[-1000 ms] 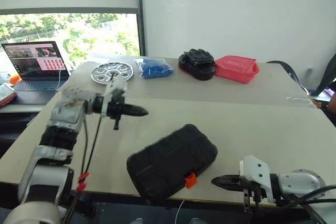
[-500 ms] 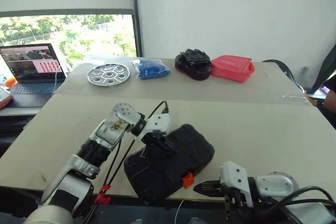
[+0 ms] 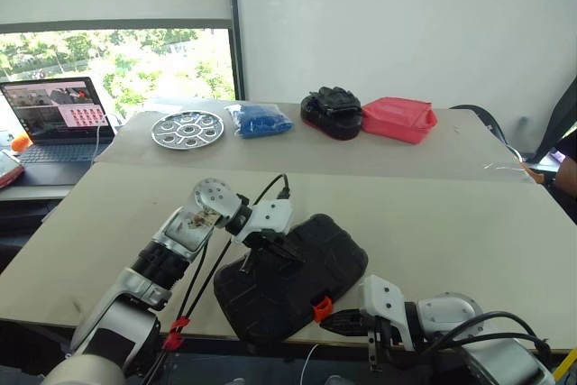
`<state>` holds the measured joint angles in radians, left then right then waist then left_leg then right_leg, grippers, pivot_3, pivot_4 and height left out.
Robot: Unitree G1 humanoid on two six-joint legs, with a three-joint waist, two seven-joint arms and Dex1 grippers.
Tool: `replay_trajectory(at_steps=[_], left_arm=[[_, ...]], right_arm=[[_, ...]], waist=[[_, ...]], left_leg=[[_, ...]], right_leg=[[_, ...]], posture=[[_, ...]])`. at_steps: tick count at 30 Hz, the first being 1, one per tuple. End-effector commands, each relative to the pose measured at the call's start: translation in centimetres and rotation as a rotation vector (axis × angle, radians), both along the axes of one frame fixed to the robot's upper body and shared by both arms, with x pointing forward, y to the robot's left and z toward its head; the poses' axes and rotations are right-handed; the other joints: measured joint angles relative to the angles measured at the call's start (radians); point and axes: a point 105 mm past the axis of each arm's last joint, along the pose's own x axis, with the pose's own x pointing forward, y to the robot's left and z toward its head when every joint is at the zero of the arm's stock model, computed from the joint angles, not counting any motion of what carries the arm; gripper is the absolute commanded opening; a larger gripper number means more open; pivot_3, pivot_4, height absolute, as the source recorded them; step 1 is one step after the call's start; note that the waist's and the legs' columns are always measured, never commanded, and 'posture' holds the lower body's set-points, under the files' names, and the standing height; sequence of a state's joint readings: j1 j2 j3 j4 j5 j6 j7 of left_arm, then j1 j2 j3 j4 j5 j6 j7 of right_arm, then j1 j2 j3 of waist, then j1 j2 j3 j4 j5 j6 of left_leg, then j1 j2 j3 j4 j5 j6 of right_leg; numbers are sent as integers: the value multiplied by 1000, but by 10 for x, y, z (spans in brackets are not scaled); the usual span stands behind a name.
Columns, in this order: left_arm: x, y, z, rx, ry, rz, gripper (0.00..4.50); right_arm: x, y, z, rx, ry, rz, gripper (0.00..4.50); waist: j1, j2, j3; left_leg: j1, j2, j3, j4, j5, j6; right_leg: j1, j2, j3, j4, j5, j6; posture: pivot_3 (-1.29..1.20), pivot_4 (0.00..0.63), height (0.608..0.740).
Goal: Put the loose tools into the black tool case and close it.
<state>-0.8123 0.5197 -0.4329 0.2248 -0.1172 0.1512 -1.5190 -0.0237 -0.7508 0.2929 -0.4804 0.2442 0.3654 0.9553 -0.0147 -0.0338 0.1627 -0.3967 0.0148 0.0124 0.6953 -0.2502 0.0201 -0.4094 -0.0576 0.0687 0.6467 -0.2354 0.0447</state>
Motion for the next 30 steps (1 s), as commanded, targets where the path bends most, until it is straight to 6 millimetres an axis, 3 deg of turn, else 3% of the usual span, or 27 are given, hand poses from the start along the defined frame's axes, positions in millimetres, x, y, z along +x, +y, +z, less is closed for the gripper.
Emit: replay_trajectory(at_steps=[1, 6, 12, 24, 30], left_arm=[[-7, 8, -25, 87, 61, 14, 42], [-9, 8, -31, 86, 69, 22, 42], [-6, 5, -30, 70, 66, 34, 42], [-4, 5, -31, 68, 73, 52, 42], [-6, 8, -40, 81, 92, 67, 42]], right_arm=[[8, 3, 9, 25, -66, -10, 0], [2, 7, 18, 68, -41, 23, 0], [-27, -3, 18, 9, 31, 146, 0], [25, 8, 14, 17, -79, 2, 0], [34, 9, 19, 44, -91, -41, 0]], waist=[[0, 0, 0], [-1, 0, 0], [2, 1, -1], [0, 1, -1], [-3, 1, -2]], left_leg=[[1, 0, 0, 0, 0, 0], [4, 0, 0, -1, 0, 0], [6, 0, 0, -1, 0, 0], [7, 0, 0, -1, 0, 0], [8, 1, 0, -1, 0, 0]], right_leg=[[1, 0, 0, 0, 0, 0], [4, 0, 0, -1, 0, 0], [6, 0, 0, -2, -4, 6], [7, 0, 0, -2, -6, 7], [7, 0, 0, -1, -6, 7]], posture=[[0, 150, 740], [0, 150, 740], [0, 150, 740], [0, 150, 740], [0, 150, 740]])
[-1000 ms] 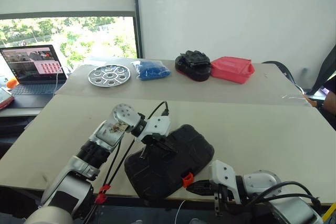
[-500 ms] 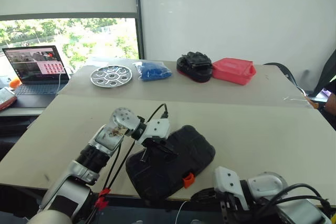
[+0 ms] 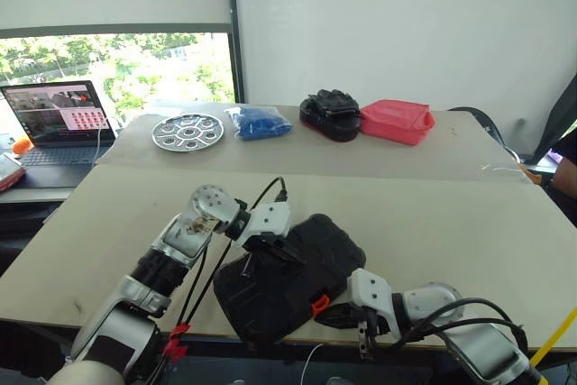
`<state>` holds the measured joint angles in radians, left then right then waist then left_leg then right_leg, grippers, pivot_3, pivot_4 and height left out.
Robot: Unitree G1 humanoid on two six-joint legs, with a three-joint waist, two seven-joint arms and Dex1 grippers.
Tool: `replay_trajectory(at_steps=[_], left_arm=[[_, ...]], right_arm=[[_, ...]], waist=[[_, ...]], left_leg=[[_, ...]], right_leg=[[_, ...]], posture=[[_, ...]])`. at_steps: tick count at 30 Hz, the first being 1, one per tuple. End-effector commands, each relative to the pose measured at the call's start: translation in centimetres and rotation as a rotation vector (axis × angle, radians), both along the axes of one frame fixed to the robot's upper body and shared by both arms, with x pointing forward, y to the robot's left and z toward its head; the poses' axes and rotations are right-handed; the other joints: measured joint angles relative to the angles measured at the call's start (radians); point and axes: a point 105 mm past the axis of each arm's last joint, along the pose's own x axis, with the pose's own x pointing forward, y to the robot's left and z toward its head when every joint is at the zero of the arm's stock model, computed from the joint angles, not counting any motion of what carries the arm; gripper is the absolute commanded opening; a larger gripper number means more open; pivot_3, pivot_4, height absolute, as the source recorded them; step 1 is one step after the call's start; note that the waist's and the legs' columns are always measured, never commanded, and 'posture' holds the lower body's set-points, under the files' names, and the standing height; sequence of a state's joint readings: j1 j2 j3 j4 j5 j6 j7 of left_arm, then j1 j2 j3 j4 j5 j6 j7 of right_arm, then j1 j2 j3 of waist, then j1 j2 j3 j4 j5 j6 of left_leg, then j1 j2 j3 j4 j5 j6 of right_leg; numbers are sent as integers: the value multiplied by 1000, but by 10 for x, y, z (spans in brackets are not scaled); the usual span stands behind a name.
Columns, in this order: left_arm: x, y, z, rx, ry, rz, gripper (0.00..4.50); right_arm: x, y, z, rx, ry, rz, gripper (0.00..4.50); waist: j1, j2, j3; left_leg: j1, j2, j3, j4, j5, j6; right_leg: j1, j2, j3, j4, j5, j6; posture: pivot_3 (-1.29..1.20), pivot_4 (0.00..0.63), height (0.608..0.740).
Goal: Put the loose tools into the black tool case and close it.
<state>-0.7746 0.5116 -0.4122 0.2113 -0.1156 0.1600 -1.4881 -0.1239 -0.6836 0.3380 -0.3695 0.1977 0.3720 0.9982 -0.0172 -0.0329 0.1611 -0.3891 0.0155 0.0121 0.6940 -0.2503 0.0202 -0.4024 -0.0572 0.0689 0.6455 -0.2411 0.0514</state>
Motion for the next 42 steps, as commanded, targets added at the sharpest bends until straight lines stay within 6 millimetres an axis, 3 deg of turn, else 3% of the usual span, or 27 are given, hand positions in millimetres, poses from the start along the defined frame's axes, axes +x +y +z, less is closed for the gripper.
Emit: replay_trajectory(at_steps=[1, 7, 10, 16, 22, 31, 35, 38, 39, 42], left_arm=[[-5, 7, -37, 109, 87, 34, 42], [-1, 7, -37, 96, 81, 55, 42], [2, 6, -33, 89, 73, 55, 42], [4, 5, -32, 82, 65, 56, 42], [6, 2, -29, 70, 63, 62, 42], [9, 5, -27, 50, 83, 96, 42], [13, 12, -13, 0, 128, 150, 42], [15, 38, 16, -69, 191, 233, 660], [14, 49, 25, -82, 204, 254, 1038], [9, 72, 41, -98, 231, 304, 2049]], right_arm=[[14, 0, 28, 59, -95, -42, 0], [-16, -6, 30, 17, -9, 89, 0], [-22, -9, 31, 4, 11, 110, 0], [-5, 3, 40, 56, -34, 61, 0], [10, 6, 36, 58, -82, -2, 0], [0, -1, 37, 52, -74, -4, 0], [-10, -17, 47, 45, -38, -1, 0], [-12, -46, 74, 49, -8, -56, 0], [-12, -54, 83, 55, -3, -78, 575], [-10, -73, 102, 63, 2, -127, 1359]], waist=[[-1, 0, 0], [4, 1, -1], [5, 0, -1], [4, 0, -1], [4, 0, -1], [4, 0, -1], [5, 0, -1], [-1, 1, 1], [-9, 1, 2], [-19, 1, 3]], left_leg=[[0, 0, 0, 0, 0, 0], [0, 0, -1, 0, 0, 0], [0, 0, -1, -1, 0, 0], [0, 0, -1, -1, 0, 0], [0, 0, -1, 0, 0, 0], [-1, 0, -2, 0, 0, 0], [-1, 0, -3, -1, 0, 0], [-3, 0, -4, -1, 0, 0], [-4, 0, -6, -2, 0, 0], [-4, 1, -8, -4, 0, 0]], right_leg=[[0, 0, 0, 0, 0, 0], [0, -1, 0, 0, 0, 0], [1, -1, 0, -2, 0, 1], [1, 0, 0, -2, 0, 1], [0, 0, 0, -2, 0, 1], [0, -1, 0, -2, 0, 1], [0, -1, 0, -2, -1, 1], [-3, -1, 0, -2, -1, 1], [-4, -1, 0, -3, -1, 1], [-5, 0, -1, -3, -1, 0]], posture=[[0, 150, 740], [0, 150, 740], [0, 150, 740], [0, 150, 740], [0, 150, 740], [0, 150, 740], [0, 150, 740], [0, 150, 740], [0, 150, 740], [0, 150, 740]])
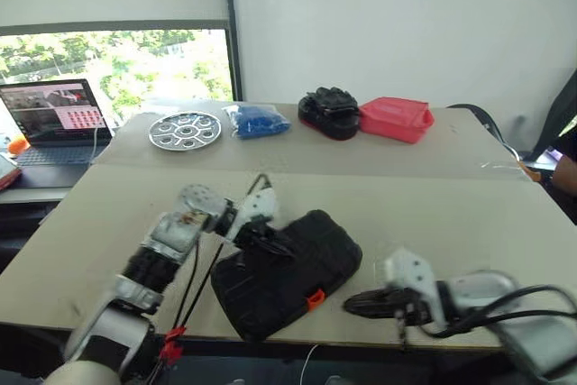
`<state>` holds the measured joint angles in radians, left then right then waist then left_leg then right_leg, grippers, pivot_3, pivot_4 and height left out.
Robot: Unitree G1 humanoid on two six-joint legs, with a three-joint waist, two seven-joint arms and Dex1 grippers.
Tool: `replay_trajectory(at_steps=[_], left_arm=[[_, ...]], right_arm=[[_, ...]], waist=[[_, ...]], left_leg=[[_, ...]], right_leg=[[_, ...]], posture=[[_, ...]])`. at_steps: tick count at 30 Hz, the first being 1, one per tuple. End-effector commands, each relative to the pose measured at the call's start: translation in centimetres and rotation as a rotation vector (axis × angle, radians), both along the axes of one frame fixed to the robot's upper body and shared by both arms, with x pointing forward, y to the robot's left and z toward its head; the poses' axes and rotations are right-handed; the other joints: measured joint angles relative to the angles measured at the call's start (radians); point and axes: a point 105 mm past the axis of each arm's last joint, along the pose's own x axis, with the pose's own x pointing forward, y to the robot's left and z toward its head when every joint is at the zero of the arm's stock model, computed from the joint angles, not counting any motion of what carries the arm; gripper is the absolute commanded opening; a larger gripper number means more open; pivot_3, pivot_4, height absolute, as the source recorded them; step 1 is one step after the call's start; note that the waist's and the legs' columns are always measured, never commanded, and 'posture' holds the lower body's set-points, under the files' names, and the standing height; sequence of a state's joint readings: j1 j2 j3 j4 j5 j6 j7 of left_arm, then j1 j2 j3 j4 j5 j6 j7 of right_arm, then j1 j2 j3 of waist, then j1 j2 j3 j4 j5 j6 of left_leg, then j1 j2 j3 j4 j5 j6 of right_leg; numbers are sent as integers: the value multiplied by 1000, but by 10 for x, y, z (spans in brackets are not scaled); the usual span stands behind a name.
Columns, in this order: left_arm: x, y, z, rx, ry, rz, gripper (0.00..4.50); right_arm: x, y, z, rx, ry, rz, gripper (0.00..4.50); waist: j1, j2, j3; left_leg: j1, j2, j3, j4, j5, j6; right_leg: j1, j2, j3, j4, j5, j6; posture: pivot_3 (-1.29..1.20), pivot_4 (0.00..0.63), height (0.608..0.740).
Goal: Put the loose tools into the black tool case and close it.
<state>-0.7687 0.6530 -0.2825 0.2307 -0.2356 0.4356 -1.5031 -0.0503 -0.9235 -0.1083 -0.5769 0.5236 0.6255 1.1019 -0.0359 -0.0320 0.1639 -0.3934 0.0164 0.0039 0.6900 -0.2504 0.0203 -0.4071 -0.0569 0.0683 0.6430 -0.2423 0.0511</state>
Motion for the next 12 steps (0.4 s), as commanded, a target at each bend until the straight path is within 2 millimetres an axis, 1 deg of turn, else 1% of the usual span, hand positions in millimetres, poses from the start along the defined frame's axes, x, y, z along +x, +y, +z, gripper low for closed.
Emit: replay_trajectory(at_steps=[1, 2, 3, 4, 5, 6, 7, 8, 9, 10, 12], left_arm=[[-8, 25, 28, -50, 15, 49, 2315], [-11, 37, 36, -54, 17, 76, 2624], [-16, 48, 44, -61, 20, 101, 3080], [-22, 63, 56, -73, 22, 143, 3305], [-27, 75, 65, -77, 22, 182, 3671], [-31, 81, 71, -79, 22, 206, 4057], [-35, 91, 75, -65, -1, 244, 4380], [-40, 98, 81, -72, -7, 280, 4500], [-43, 103, 85, -80, -10, 304, 4500], [-46, 107, 89, -97, -14, 327, 4500], [-49, 110, 91, -116, -42, 355, 4500]], right_arm=[[-4, -16, 30, 42, -11, -17, 1674], [-3, -25, 37, 37, -11, -35, 2001], [-3, -33, 43, 35, -9, -51, 2419], [-2, -44, 53, 43, -4, -74, 2687], [-2, -52, 61, 54, -3, -90, 3053], [-2, -56, 67, 62, -2, -98, 3429], [-3, -61, 73, 75, 0, -110, 3852], [-3, -65, 79, 88, 2, -121, 4111], [-3, -68, 83, 98, 5, -127, 4464], [-3, -70, 86, 108, 4, -132, 4464], [-2, -69, 86, 110, 1, -129, 4464]], waist=[[0, 0, 1], [1, 0, 2], [3, 0, 3], [3, 0, 4], [0, 0, 5], [0, -1, 5], [0, -1, 5], [2, -1, 5], [3, -1, 5], [5, -1, 5], [8, -1, 5]], left_leg=[[0, 0, 0, -1, 0, 0], [0, 0, -1, -3, 0, 0], [1, -1, -1, -5, 0, 0], [0, -1, 0, -5, 0, 0], [-1, -1, 0, -6, 0, 0], [-6, -1, 0, -6, 0, 0], [-11, -1, 0, -6, 0, 0], [-14, -1, 0, -6, 0, 0], [-14, -1, 0, -6, 0, 0], [-14, 0, 0, -6, 0, 0], [-13, 0, 0, -7, 0, 0]], right_leg=[[0, 0, 0, 0, 0, -1], [0, 0, -1, -1, -1, -1], [0, -1, -1, -2, -1, -1], [-1, -1, -1, -2, -1, -1], [-2, -2, -1, -2, -1, -2], [-8, -3, 0, -2, 2, -6], [-14, -3, 0, -1, 3, -7], [-16, -3, 0, -1, 3, -7], [-16, -3, 0, -1, 3, -7], [-16, -4, 0, -1, 3, -7], [-16, -4, -1, -1, 3, -7]], posture=[[0, 150, 740], [0, 150, 740], [0, 150, 740], [0, 150, 740], [0, 150, 740], [0, 150, 740], [0, 150, 740], [0, 150, 740], [0, 150, 740], [0, 150, 740], [0, 150, 740]])
